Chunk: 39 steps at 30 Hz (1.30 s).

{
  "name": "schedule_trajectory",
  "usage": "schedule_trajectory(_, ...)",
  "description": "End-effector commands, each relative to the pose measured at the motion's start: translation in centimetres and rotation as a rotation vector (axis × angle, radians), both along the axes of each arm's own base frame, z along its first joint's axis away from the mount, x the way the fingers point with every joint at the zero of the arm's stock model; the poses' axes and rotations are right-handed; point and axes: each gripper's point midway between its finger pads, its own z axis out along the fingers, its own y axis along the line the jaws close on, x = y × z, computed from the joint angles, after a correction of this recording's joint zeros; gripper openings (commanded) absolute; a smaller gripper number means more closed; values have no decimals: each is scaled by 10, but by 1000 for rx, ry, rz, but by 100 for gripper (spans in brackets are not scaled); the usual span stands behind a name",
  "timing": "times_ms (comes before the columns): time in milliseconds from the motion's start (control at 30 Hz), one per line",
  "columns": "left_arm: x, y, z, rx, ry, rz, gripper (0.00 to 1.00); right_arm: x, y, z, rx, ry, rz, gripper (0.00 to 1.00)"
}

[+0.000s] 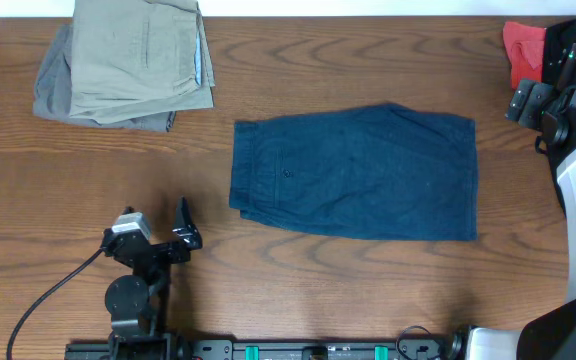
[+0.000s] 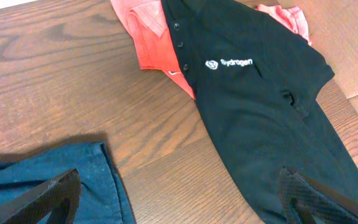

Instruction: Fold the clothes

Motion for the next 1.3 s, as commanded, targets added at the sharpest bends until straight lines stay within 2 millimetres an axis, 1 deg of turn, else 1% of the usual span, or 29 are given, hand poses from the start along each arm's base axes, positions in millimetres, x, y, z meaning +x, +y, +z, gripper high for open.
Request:
schedule_trajectory(0, 0, -18, -11, -288, 35, -67, 98, -1, -4, -1, -4, 4, -21, 99)
schedule_trajectory(67, -1, -18, -13, -346, 42, -58, 98, -1, -4, -1, -4, 4, -21, 99)
schedule_trajectory(100, 0, -19, -11, -348, 36, -61, 98, -1, -4, -1, -4, 4, -21, 99)
schedule_trajectory(200, 0, -26, 4, -342, -9, -111, 98, -1, -4, -1, -4, 4, -21, 99)
schedule_trajectory(333, -3, -36, 30, -224, -55, -190, 98, -1, -4, -1, -4, 4, -20, 99)
schedule_trajectory(400, -5, -38, 34, -176, -22, -202, 98, -1, -4, -1, -4, 4, -20, 99)
schedule_trajectory(567, -1, -38, 38, -115, 187, -204, 98, -1, -4, -1, -4, 4, -20, 99)
schedule_trajectory(633, 6, -39, 42, -108, 283, -214, 98, -1, -4, -1, -4, 4, -21, 99)
schedule_trajectory(733, 18, -49, 50, -90, 430, -293, 98, -1, -4, -1, -4, 4, -21, 99)
schedule_trajectory(800, 25, -51, 51, -103, 549, -312, 98, -1, -4, -1, -4, 4, -20, 99)
schedule_trajectory(900, 36, -52, 46, -131, 741, -319, 98, -1, -4, -1, -4, 4, -21, 99)
schedule_trajectory(967, 46, -52, 39, -149, 824, -316, 98, -1, -4, -1, -4, 4, -20, 99)
schedule_trajectory(1000, 54, -51, 32, -156, 854, -315, 98, -1, -4, -1, -4, 4, -21, 99)
schedule_trajectory(1033, 57, -51, 27, -161, 875, -314, 98, -1, -4, -1, -4, 4, -20, 99)
schedule_trajectory(1100, 62, -53, 9, -181, 933, -321, 98, -1, -4, -1, -4, 4, -21, 99)
schedule_trajectory(1133, 65, -56, 2, -199, 954, -340, 98, -1, -4, -1, -4, 4, -20, 99)
schedule_trajectory(1267, 75, -82, -18, -303, 998, -485, 98, -1, -4, -1, -4, 4, -21, 99)
